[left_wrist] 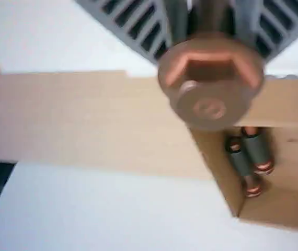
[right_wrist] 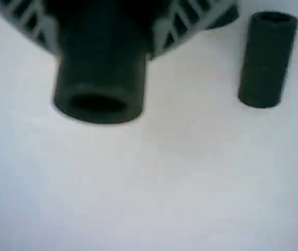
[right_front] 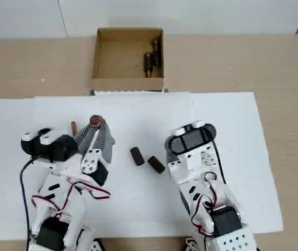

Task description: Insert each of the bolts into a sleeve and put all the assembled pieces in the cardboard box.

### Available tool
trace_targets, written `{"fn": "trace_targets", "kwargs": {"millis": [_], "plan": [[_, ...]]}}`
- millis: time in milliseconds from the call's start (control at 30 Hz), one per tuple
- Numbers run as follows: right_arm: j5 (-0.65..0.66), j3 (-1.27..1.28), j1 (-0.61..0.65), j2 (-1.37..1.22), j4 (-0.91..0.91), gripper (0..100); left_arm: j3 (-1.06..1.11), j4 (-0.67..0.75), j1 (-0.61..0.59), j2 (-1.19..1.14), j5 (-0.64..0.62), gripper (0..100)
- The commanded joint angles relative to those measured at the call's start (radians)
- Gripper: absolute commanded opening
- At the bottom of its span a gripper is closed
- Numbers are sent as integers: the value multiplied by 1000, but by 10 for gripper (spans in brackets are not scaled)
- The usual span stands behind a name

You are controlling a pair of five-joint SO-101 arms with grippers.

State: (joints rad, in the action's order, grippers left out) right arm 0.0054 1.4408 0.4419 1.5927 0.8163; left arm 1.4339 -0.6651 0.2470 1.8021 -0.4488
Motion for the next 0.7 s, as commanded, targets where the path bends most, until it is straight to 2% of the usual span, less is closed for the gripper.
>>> {"fn": "trace_targets", "kwargs": {"millis": [0, 100, 233, 433, 667], "plan": [[-6, -5, 82, 4, -35, 3, 28, 112, 8, 8, -72, 6], [-5, -5, 140, 4, -35, 3, 76, 178, 23, 8, -123, 7], [35, -5, 194, 4, -36, 3, 85, 195, 86, 8, -158, 7], [106, -3, 234, 4, -87, 3, 84, 196, 166, 8, -161, 7], [161, 12, 255, 4, -133, 3, 84, 196, 180, 8, -161, 7]]}}
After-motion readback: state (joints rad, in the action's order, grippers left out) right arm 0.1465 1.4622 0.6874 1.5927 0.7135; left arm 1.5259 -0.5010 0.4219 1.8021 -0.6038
